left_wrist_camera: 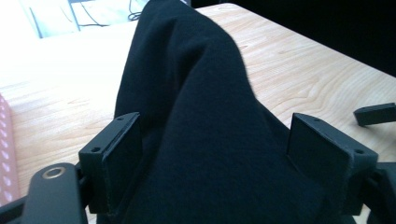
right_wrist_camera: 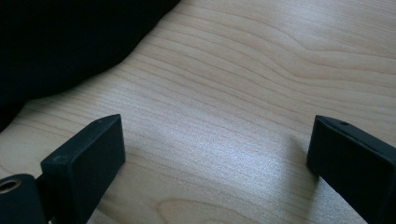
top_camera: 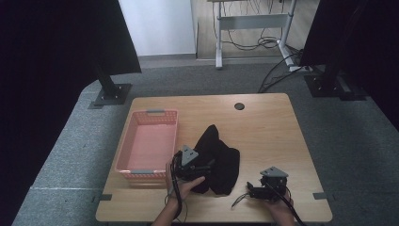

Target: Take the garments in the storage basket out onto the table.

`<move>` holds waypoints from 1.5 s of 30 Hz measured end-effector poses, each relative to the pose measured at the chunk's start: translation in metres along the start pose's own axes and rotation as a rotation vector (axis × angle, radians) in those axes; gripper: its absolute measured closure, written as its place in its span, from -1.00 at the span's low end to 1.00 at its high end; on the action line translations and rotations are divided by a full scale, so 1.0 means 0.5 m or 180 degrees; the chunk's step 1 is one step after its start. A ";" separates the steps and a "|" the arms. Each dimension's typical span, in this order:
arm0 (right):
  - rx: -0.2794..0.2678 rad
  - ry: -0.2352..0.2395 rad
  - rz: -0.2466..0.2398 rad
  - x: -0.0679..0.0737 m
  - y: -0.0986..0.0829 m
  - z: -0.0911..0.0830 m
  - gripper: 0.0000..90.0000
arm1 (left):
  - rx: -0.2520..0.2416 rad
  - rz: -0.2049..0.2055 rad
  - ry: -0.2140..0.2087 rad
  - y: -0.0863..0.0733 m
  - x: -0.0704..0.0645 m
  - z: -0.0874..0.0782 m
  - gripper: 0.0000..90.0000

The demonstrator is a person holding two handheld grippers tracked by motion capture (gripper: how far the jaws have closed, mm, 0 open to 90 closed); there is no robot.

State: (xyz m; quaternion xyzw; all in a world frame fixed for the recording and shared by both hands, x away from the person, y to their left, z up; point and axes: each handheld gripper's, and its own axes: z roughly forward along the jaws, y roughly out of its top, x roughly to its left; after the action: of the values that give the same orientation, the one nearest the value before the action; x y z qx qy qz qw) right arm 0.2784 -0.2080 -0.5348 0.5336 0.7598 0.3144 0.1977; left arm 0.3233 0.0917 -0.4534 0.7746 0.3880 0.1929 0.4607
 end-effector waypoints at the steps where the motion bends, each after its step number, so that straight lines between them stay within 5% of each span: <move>1: 0.0000 0.0000 0.0000 0.000 0.000 0.000 -0.91 | -0.0011 0.0005 -0.0016 0.000 0.000 -0.002 -0.60; 6: -0.0001 0.0000 0.0000 0.000 0.000 0.000 -0.91 | -0.0102 0.0025 -0.0028 0.004 -0.003 -0.018 -0.61; 16: 0.0000 -0.0001 0.0001 0.000 0.000 0.000 -0.91 | -0.0021 0.0034 -0.0044 0.000 0.002 -0.024 -0.63; 45: 0.0000 -0.0003 0.0003 0.000 0.000 0.000 -0.91 | -0.0113 -0.0022 -0.0150 -0.008 0.028 -0.090 -0.63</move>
State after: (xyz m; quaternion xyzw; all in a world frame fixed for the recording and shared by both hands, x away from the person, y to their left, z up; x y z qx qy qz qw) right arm 0.2782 -0.2079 -0.5348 0.5342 0.7595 0.3142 0.1980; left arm 0.3007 0.1289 -0.4351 0.7693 0.3762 0.1799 0.4840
